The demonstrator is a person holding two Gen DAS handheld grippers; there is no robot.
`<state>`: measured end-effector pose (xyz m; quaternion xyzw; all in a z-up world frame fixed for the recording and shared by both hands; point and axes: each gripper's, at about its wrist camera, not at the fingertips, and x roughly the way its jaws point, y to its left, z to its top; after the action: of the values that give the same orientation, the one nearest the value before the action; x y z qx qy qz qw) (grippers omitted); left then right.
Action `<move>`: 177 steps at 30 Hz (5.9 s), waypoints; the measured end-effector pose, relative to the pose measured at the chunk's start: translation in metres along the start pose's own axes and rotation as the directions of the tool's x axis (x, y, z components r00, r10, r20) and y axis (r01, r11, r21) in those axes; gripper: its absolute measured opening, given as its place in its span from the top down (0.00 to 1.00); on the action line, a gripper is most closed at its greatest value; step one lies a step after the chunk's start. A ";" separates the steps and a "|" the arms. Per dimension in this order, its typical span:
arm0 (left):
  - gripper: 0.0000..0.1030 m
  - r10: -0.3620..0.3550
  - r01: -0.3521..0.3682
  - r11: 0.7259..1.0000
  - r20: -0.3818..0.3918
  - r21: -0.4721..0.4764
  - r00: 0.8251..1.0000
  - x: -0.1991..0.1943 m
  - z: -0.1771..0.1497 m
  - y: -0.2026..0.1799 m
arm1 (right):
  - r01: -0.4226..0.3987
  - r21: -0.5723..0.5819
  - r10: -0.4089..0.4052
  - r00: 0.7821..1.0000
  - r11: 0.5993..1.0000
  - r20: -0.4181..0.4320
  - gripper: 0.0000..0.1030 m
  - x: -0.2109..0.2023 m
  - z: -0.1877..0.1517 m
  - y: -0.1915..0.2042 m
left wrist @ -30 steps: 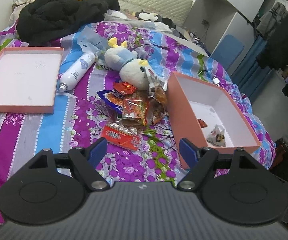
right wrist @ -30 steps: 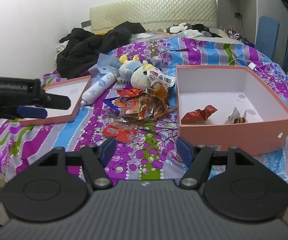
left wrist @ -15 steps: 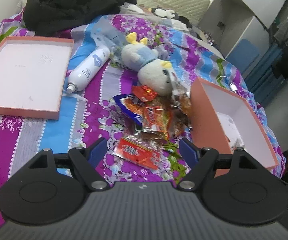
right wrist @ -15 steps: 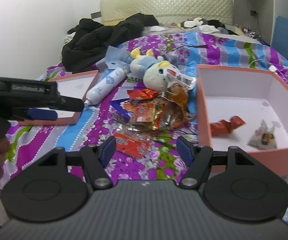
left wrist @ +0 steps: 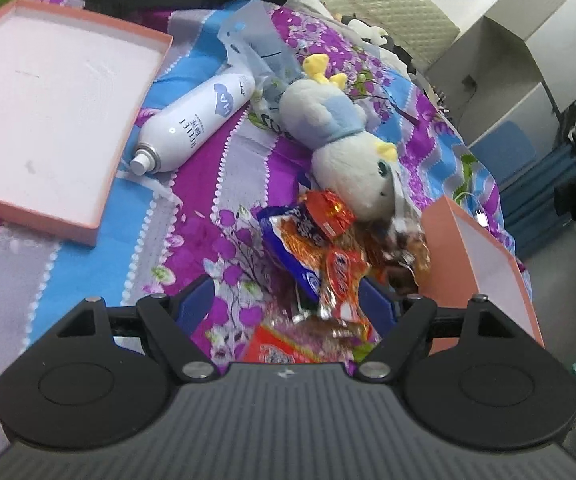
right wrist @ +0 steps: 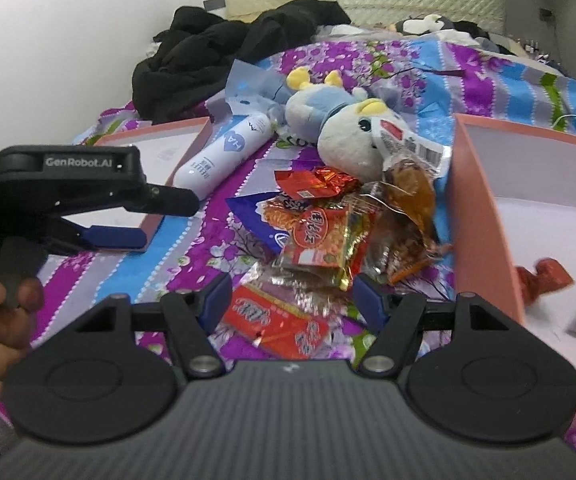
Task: Organize snacks
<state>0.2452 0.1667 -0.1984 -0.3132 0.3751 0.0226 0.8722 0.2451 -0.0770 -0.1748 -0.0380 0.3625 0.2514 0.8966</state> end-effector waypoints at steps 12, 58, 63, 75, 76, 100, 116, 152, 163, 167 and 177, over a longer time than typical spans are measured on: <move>0.32 -0.053 0.051 0.998 -0.033 -0.042 0.998 0.079 0.025 0.020 | 0.028 0.040 -0.026 0.998 0.999 -0.065 0.20 0.085 0.011 -0.019; 0.99 0.015 -0.014 0.999 0.018 -0.036 1.000 -0.105 -0.054 0.067 | 0.122 -0.053 -0.128 0.985 0.991 -0.120 0.69 -0.029 -0.062 0.060; 0.99 0.052 -0.052 0.998 0.000 -0.043 0.999 -0.128 -0.070 0.077 | 0.120 -0.053 -0.126 0.982 0.991 -0.140 0.69 -0.038 -0.073 0.067; 0.98 0.098 -0.100 0.995 -0.084 -0.020 0.992 -0.150 -0.096 0.090 | 0.067 -0.023 -0.070 0.974 0.997 -0.216 0.63 -0.044 -0.099 0.079; 0.95 0.113 -0.114 0.993 -0.093 -0.010 0.989 -0.150 -0.095 0.090 | 0.061 -0.017 -0.063 0.973 0.998 -0.224 0.61 -0.043 -0.100 0.079; 0.08 0.195 -0.034 0.871 -0.281 0.490 0.939 -0.060 -0.080 0.038 | 0.063 0.105 -0.029 0.955 0.992 -0.296 0.17 -0.014 -0.117 0.045; 0.35 0.292 -0.130 0.847 -0.246 0.516 0.924 -0.032 -0.091 0.051 | 0.027 -0.002 -0.027 0.958 1.000 -0.286 0.43 -0.007 -0.119 0.066; 0.52 0.103 -0.082 0.939 -0.045 0.335 0.994 -0.157 -0.093 -0.088 | 0.059 0.132 -0.068 0.996 0.990 0.063 0.90 -0.158 -0.059 0.007; 0.52 0.010 0.007 0.921 -0.043 0.388 0.999 -0.181 -0.115 -0.148 | 0.094 0.193 -0.124 0.982 0.977 0.145 0.90 -0.216 -0.065 -0.020; 0.52 -0.024 0.047 0.912 -0.061 0.408 0.998 -0.183 -0.125 -0.166 | 0.119 0.218 -0.155 0.975 0.969 0.159 0.90 -0.232 -0.071 -0.030; 0.52 -0.061 0.104 0.893 -0.111 0.439 0.992 -0.164 -0.135 -0.195 | 0.166 0.275 -0.215 0.964 0.947 0.157 0.90 -0.244 -0.080 -0.052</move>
<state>0.0946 -0.0333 -0.0558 -0.1228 0.3972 -0.1152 0.9022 0.0708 -0.2460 -0.0762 0.0684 0.3023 0.1160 0.9437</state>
